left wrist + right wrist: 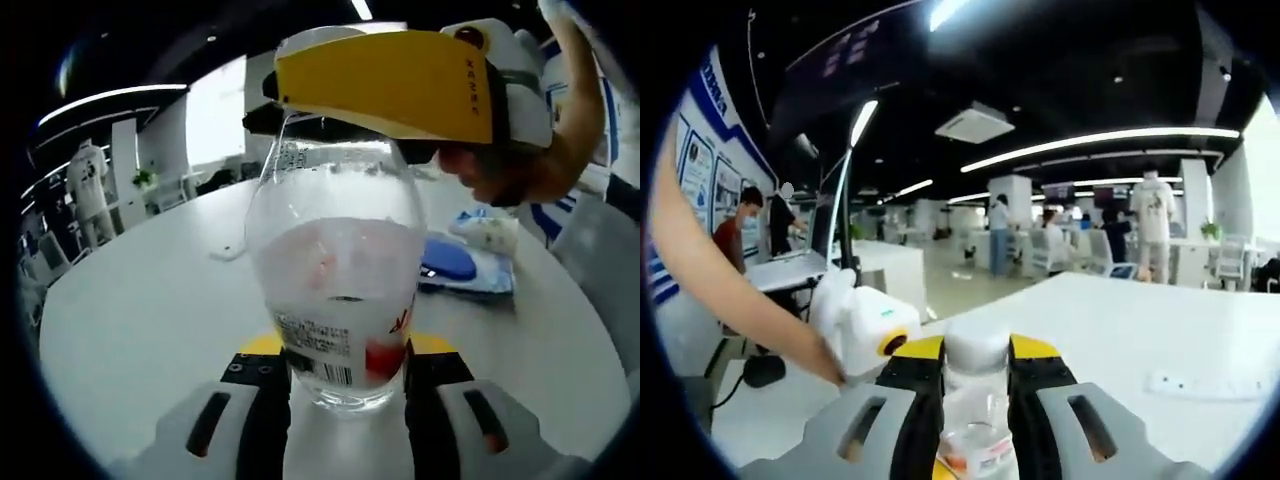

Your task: Arrange the tabletop items into an orderly group along one side of the table until the central work area is clear of visible clutter.

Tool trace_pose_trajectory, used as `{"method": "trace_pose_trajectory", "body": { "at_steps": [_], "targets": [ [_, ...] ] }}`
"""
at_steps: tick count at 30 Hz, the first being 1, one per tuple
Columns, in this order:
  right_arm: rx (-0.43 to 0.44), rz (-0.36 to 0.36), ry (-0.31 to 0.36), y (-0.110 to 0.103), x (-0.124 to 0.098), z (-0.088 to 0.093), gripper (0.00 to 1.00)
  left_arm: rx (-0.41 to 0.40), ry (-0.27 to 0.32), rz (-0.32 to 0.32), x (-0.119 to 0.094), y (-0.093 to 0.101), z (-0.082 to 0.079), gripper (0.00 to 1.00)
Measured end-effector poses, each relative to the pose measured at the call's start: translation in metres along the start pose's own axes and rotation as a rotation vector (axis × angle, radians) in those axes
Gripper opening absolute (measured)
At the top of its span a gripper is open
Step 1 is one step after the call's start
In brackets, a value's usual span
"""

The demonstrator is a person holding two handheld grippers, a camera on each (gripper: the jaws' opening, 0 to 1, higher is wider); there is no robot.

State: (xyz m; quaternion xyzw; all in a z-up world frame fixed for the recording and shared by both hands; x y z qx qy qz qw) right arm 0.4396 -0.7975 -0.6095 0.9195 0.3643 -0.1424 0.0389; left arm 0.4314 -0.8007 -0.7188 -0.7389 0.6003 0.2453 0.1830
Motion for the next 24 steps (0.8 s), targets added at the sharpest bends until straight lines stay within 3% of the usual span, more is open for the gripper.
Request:
{"method": "trace_pose_trajectory", "body": {
  "at_steps": [16, 24],
  "targets": [
    [-0.051, 0.008, -0.013, -0.0034, -0.0016, 0.0014, 0.20, 0.015, 0.034, -0.017, 0.0028, -0.0032, -0.0021, 0.43],
    [-0.073, 0.004, -0.023, -0.0054, -0.0037, 0.0001, 0.20, -0.012, 0.027, -0.017, 0.0062, -0.0026, 0.0070, 0.43]
  ]
}}
Point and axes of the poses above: the point that each gripper's makers call its tool centre point, and the gripper's own axes: x roughly forward along the fingers, y roughly to its right, z roughly out of its underside, the point moved 2 cm from there along -x, roughly backward along the fingers, and after that the axes turned 12 degrees about -y, right-handed, at the moved point
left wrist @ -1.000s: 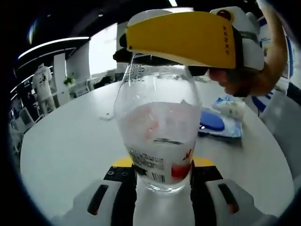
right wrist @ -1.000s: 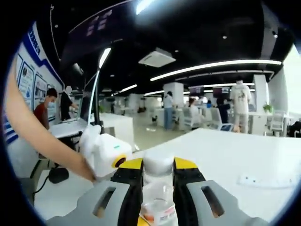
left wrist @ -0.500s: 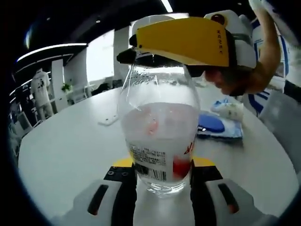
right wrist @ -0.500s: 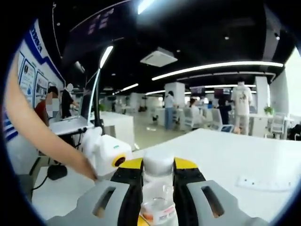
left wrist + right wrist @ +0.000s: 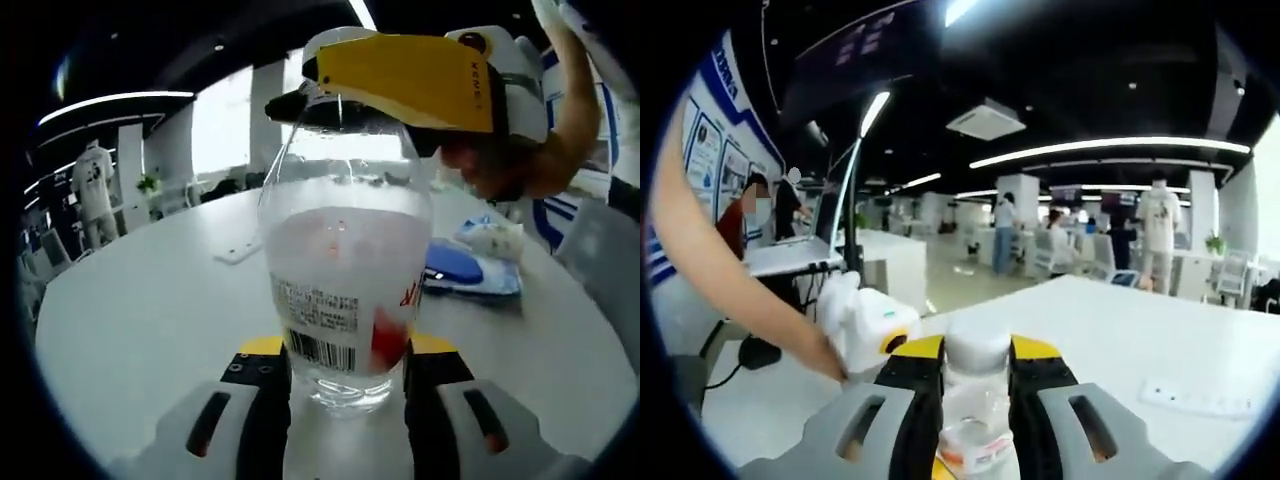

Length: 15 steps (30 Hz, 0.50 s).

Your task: Arrange the tabletop items into an orderly group along one side of the table until the central work area is clear of visible clutter.

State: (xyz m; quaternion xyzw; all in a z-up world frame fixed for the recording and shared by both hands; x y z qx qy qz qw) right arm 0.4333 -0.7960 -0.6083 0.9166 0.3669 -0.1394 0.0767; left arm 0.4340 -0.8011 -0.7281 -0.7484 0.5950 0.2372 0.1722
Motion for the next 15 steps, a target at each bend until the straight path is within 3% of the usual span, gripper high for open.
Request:
{"method": "trace_pose_trajectory", "body": {
  "at_steps": [5, 10, 13, 15],
  "targets": [
    [-0.031, 0.004, 0.000, -0.001, 0.002, -0.001, 0.21, -0.058, 0.061, -0.008, -0.005, -0.003, -0.006, 0.43],
    [-0.036, -0.001, 0.005, 0.000, 0.001, -0.001, 0.22, -0.055, 0.058, -0.027, -0.011, -0.004, -0.010, 0.49],
    [-0.107, 0.003, -0.018, -0.002, 0.001, 0.001, 0.24, -0.084, 0.067, -0.047, -0.016, -0.006, -0.012, 0.57],
    [-0.111, 0.006, -0.056, -0.002, 0.001, 0.008, 0.32, -0.099, 0.056, -0.070, -0.019, -0.007, -0.012, 0.63]
  ]
}}
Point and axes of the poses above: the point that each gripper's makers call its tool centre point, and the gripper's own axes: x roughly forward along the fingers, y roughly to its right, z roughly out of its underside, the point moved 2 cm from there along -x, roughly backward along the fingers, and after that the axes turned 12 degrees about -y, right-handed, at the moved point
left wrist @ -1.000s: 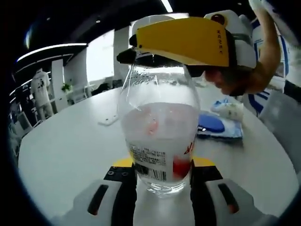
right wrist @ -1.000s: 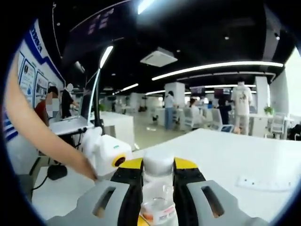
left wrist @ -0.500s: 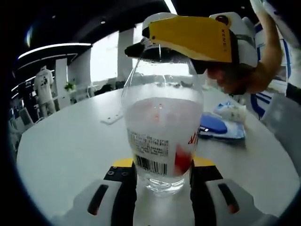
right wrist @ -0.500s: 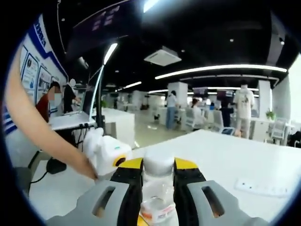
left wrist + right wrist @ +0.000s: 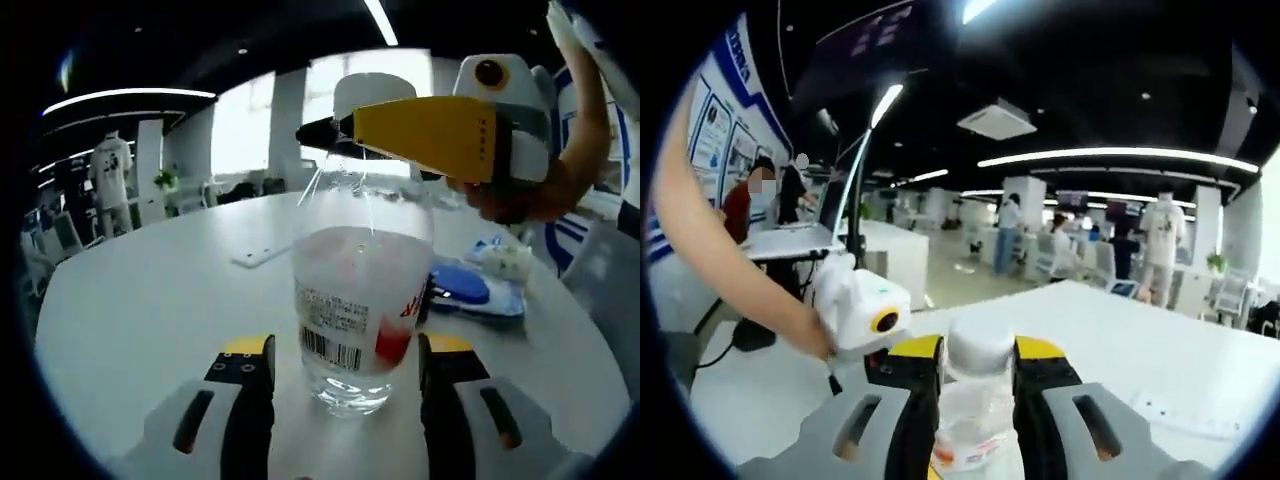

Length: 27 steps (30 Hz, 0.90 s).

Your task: Arrange the tabletop items into an orderly group along one side of the table until the central work area is clear of visible clutter.

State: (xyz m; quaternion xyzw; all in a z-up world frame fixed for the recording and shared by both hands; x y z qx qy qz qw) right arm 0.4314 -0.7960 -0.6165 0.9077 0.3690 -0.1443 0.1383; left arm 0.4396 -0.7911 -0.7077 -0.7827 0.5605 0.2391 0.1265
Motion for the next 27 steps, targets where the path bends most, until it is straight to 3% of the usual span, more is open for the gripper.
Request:
{"method": "trace_pose_trajectory", "body": {
  "at_steps": [6, 9, 10, 15, 21, 27],
  "targets": [
    [0.039, -0.026, -0.026, -0.001, -0.004, 0.006, 0.51, -0.034, 0.014, -0.052, -0.012, 0.003, -0.002, 0.75],
    [0.076, -0.058, -0.059, -0.008, -0.008, 0.009, 0.69, -0.087, 0.025, -0.092, -0.021, 0.004, -0.004, 0.82],
    [0.076, -0.053, -0.067, -0.008, -0.012, 0.010, 0.72, -0.110, 0.056, -0.113, -0.026, 0.003, -0.008, 0.86],
    [0.098, -0.032, -0.062, -0.008, -0.035, 0.007, 0.76, -0.162, 0.116, -0.196, -0.050, 0.009, -0.013, 0.92],
    [0.099, -0.015, -0.073, -0.010, -0.063, 0.005, 0.77, -0.172, 0.090, -0.248, -0.072, 0.025, -0.013, 0.93],
    [0.139, 0.034, -0.060, -0.007, -0.096, -0.001, 0.77, -0.204, 0.108, -0.316, -0.098, 0.043, -0.022, 0.92]
  ]
}}
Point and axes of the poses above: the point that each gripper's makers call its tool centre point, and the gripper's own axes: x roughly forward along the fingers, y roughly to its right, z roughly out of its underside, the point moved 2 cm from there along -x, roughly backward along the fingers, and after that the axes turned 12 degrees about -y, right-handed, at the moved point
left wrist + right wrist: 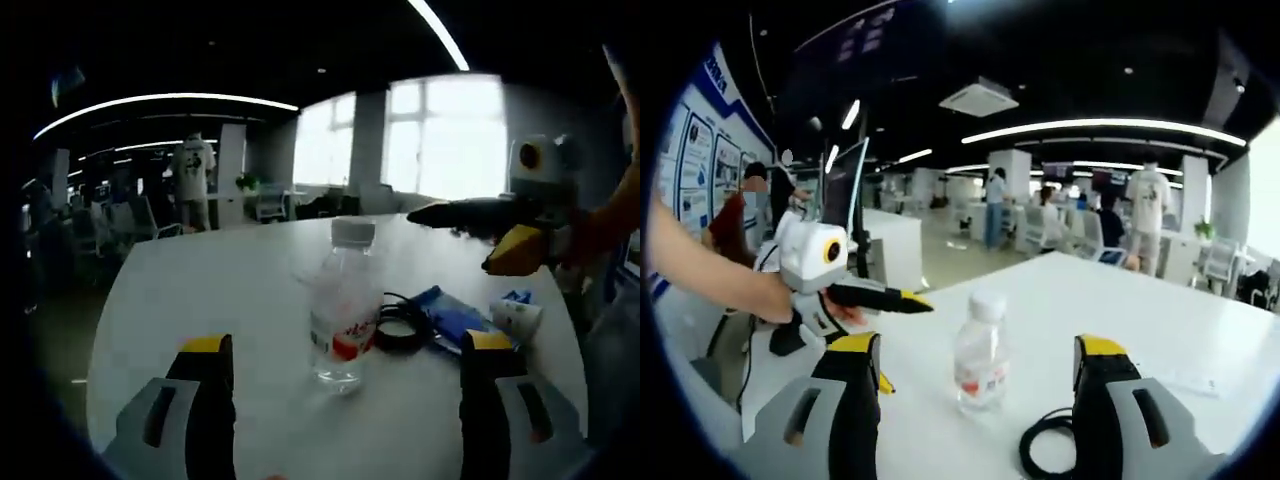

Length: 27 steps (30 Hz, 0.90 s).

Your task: Arrange the tabletop items into an orderly group along one side of the table until the central work area is clear of visible clutter.

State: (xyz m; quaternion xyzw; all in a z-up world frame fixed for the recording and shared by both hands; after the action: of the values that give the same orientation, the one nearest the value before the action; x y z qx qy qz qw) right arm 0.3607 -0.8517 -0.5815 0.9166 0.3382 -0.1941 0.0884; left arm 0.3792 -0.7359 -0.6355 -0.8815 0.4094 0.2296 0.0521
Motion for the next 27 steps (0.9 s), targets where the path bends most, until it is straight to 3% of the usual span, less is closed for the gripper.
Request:
{"method": "trace_pose_trajectory", "body": {
  "at_steps": [5, 9, 15, 17, 18, 20, 27],
  "targets": [
    [0.009, 0.053, 0.006, 0.003, -0.033, 0.002, 0.77, -0.032, 0.017, -0.040, -0.016, 0.017, 0.002, 0.90],
    [0.045, 0.091, 0.012, 0.007, -0.054, 0.007, 0.76, -0.070, -0.027, -0.020, -0.017, 0.036, 0.022, 0.88],
    [0.039, 0.096, 0.015, 0.007, -0.078, 0.007, 0.74, -0.072, -0.028, -0.021, -0.025, 0.059, 0.019, 0.86],
    [0.061, 0.113, 0.024, 0.014, -0.087, 0.007, 0.74, -0.105, -0.032, -0.029, -0.024, 0.065, 0.020, 0.85],
    [0.065, 0.133, 0.032, 0.019, -0.092, 0.008, 0.74, -0.160, -0.036, -0.041, -0.022, 0.068, 0.023, 0.85],
    [0.075, 0.146, 0.037, 0.025, -0.097, 0.010, 0.73, -0.178, -0.036, -0.019, -0.018, 0.079, 0.025, 0.84],
    [0.129, 0.098, 0.045, 0.043, -0.104, 0.018, 0.71, -0.229, -0.043, -0.084, -0.008, 0.103, 0.020, 0.81]
  ]
}}
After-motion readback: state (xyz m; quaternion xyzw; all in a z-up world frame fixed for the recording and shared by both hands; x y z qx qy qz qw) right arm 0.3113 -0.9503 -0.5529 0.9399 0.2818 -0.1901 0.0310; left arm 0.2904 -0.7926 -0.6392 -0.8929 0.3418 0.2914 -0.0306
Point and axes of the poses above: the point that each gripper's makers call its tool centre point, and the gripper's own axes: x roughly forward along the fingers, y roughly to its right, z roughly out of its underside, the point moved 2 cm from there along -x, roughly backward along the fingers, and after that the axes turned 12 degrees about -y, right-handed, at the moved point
